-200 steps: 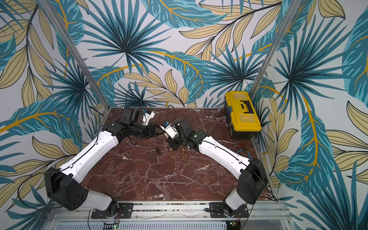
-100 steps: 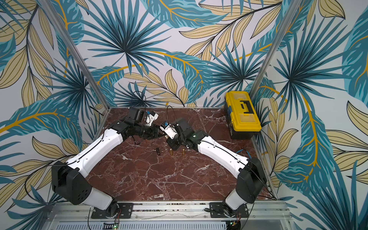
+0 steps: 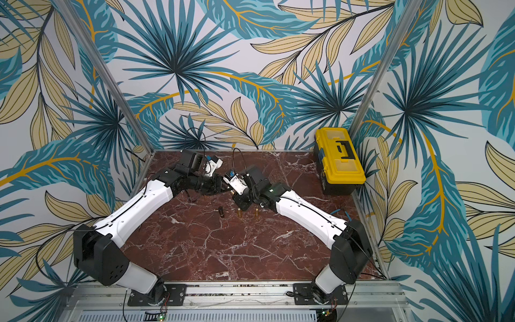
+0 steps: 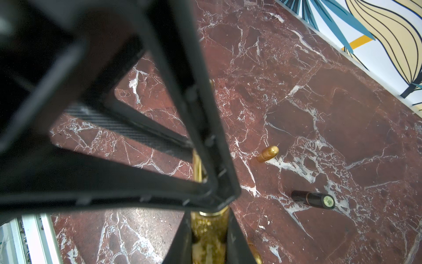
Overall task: Open the lipstick cap
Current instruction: Place the lipstick at the center of the board.
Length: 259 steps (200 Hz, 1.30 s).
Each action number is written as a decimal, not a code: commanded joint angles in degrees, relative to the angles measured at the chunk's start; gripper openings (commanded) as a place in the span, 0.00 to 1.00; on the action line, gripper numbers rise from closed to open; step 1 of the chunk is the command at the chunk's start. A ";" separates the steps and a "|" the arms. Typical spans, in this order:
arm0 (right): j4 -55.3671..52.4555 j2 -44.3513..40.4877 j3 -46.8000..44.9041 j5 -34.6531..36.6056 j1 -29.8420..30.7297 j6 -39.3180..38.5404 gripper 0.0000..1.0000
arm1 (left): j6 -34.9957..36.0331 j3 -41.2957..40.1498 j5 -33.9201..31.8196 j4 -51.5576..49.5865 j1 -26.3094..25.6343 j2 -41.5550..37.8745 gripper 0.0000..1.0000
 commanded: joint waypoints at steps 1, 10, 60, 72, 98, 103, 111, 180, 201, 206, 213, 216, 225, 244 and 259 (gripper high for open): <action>0.40 0.86 0.96 -0.64 0.41 -0.09 0.00 | 0.79 1.83 0.55 -0.31 -0.27 0.76 0.27; 0.38 0.97 0.98 -0.64 0.49 -0.12 0.00 | 0.88 1.86 0.64 -0.31 -0.29 0.85 0.24; 0.42 1.13 0.96 -0.28 0.58 -0.26 0.00 | 0.94 1.67 1.08 -0.31 -0.41 0.75 0.13; 0.40 1.04 0.95 -0.07 0.59 -0.23 0.02 | 0.94 1.51 1.08 -0.37 -0.41 0.55 0.12; 0.46 0.97 1.01 0.62 0.63 -0.26 0.21 | 0.94 1.40 0.65 -0.57 -0.42 0.13 0.12; 0.46 0.95 0.94 0.83 0.59 -0.13 0.27 | 0.92 1.43 0.46 -0.64 -0.38 0.09 0.12; 0.51 0.90 0.98 0.95 0.58 -0.15 0.34 | 0.86 1.49 0.08 -0.71 -0.38 0.10 0.12; 0.14 -1.38 -0.73 4.46 0.58 -0.71 0.45 | 0.31 3.39 -8.99 -1.08 1.79 -1.15 0.13; 0.20 -3.28 -2.02 6.63 0.58 -0.36 0.45 | 2.47 5.30 -16.06 -1.19 2.00 -0.65 0.14; 0.20 -3.81 -2.29 6.70 0.58 -0.30 0.45 | 3.26 5.86 -17.69 -1.10 1.93 -0.21 0.14; 0.20 -4.55 -2.67 6.74 0.57 -0.07 0.45 | 4.26 6.67 -19.90 -1.18 1.96 0.72 0.14; 0.17 -4.88 -2.75 6.82 0.56 0.04 0.45 | 4.69 7.01 -20.81 -1.19 1.95 1.17 0.13; 0.20 -5.67 -3.07 6.98 0.51 0.21 0.45 | 6.19 8.01 -23.66 -1.19 1.92 2.74 0.13; 0.11 -7.46 -3.46 7.80 0.46 0.80 0.45 | 9.02 10.51 -29.52 -1.10 1.88 6.91 0.14; 0.03 -8.39 -3.65 7.79 0.33 1.22 0.46 | 11.50 12.95 -33.01 -1.10 1.88 10.25 0.14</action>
